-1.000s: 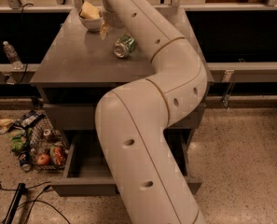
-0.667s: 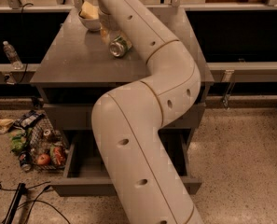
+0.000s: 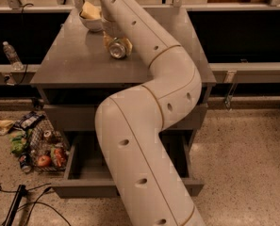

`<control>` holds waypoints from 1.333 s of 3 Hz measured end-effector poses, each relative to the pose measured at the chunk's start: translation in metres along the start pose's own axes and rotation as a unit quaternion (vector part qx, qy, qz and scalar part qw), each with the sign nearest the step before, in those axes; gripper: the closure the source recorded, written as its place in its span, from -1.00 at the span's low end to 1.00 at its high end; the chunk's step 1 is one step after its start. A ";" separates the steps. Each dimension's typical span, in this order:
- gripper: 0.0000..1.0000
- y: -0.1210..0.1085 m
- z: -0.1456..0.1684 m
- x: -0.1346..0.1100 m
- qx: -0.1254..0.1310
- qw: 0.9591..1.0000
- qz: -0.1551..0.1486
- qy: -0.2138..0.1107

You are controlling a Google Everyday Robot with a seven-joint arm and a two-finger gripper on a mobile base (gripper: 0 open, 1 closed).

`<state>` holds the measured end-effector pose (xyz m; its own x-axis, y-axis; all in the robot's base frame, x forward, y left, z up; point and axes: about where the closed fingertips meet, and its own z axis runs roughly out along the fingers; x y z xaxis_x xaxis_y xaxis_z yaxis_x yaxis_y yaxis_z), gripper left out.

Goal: Place green can into middle drawer

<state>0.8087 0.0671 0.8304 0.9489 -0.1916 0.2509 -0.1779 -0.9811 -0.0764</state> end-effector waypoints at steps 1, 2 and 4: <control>1.00 0.018 -0.049 -0.002 0.066 0.997 0.037 -0.008; 1.00 0.050 -0.117 -0.014 0.141 0.988 0.059 -0.018; 1.00 0.111 -0.131 -0.085 0.211 0.966 0.090 -0.116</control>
Offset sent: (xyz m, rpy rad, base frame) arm -0.1903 -0.1159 0.1336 0.4361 0.0935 -0.0423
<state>0.6745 -0.0292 0.9271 0.9539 -0.2991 -0.0226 -0.2703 -0.8246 -0.4970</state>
